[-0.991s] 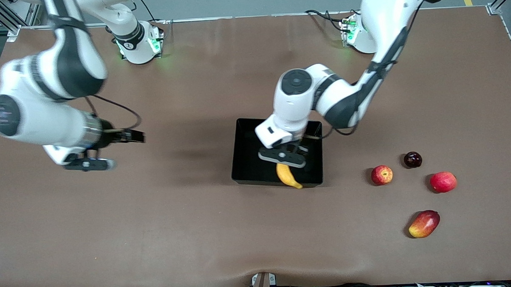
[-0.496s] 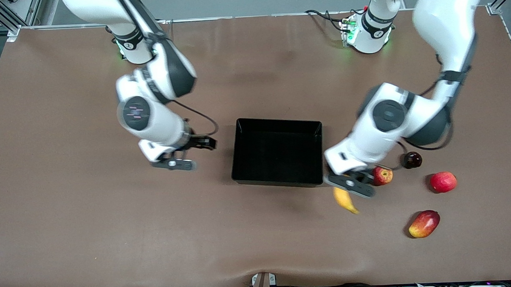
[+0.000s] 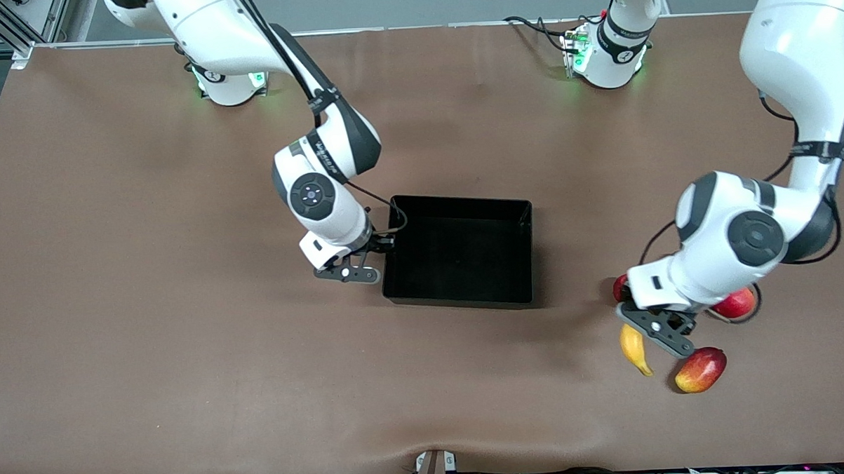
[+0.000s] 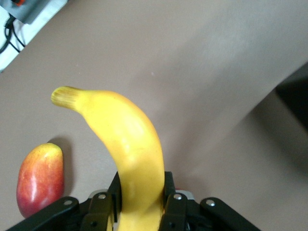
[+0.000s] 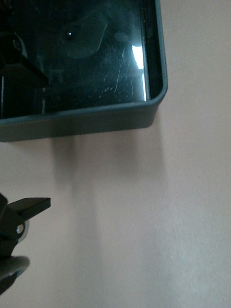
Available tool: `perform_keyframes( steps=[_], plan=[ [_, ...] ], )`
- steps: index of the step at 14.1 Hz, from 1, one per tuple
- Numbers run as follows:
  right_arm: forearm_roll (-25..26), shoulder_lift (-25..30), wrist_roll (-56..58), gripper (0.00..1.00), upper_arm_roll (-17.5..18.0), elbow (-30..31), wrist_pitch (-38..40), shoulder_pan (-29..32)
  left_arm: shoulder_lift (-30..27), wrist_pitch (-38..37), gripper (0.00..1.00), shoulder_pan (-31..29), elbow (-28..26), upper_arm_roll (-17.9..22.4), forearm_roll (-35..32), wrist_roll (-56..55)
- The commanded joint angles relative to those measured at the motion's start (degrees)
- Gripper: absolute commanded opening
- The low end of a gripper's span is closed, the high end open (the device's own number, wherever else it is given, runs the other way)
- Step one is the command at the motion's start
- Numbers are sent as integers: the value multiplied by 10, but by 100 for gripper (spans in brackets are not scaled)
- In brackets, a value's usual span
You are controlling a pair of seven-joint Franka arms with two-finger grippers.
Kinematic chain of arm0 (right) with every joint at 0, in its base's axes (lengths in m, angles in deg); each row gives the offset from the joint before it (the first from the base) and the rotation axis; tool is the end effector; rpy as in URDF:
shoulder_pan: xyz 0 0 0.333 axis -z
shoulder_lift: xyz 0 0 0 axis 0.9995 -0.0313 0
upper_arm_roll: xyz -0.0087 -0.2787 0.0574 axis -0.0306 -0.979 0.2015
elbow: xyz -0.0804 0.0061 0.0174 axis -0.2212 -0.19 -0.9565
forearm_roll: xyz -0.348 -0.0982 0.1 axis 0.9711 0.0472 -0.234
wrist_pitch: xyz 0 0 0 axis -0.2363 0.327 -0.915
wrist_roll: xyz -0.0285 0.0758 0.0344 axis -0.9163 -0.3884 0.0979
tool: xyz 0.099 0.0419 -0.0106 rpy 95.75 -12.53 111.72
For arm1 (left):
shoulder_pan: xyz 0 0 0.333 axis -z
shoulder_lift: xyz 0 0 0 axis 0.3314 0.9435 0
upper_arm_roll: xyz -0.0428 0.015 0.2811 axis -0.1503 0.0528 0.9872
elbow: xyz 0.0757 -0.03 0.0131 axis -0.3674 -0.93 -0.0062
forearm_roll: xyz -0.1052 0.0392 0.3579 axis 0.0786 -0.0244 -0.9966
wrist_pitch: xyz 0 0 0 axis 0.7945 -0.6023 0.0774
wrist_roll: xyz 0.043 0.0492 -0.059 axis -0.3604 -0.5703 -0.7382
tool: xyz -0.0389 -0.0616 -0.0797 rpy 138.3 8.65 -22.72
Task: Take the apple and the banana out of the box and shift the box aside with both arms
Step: 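Carry the banana toward the mango while the right gripper grasps the box rim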
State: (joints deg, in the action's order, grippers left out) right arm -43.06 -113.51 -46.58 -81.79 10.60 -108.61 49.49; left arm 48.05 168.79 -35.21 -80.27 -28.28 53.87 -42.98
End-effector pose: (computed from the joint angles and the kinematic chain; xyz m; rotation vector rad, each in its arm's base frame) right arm 0.5372 0.3828 0.2494 -3.0070 0.2353 0.0832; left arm 0.6813 -0.0985 0.3110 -2.8818 1.2320 -0.1950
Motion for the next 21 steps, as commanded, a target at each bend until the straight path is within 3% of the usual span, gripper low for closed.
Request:
perform_keyframes(
  steps=[1,2,4,5,10,13,17,18,19,20,21],
  plan=[
    [-9,-19,-11,98,-7,-13,-23,-10,40,0,0,-22,27,-6,11,81],
    [-8,-24,-11,75,-7,-14,-27,-18,48,1,0,-28,27,-5,9,90],
    [-6,-39,-36,17,-7,-14,-50,-35,58,15,0,-31,28,17,11,92],
    [-5,-40,-54,0,-7,-14,-52,-35,64,21,0,-31,28,23,11,91],
    [-2,-32,-47,0,-7,-14,-40,-25,96,42,0,-31,27,38,13,81],
    [-1,-17,-44,0,-11,-33,44,-3,110,44,0,-32,27,41,11,83],
    [-5,42,-33,0,-10,-57,162,53,118,48,0,-31,25,62,9,86],
    [-6,55,-13,0,-9,-64,192,77,122,49,8,-31,27,62,9,91],
    [-8,71,19,0,-9,-66,219,98,125,58,40,-31,27,62,10,90],
    [-8,84,31,0,-10,-67,242,118,125,64,99,-32,26,62,13,88],
    [-5,94,31,0,-11,-67,264,137,125,68,100,-34,26,62,13,86]
  ],
)
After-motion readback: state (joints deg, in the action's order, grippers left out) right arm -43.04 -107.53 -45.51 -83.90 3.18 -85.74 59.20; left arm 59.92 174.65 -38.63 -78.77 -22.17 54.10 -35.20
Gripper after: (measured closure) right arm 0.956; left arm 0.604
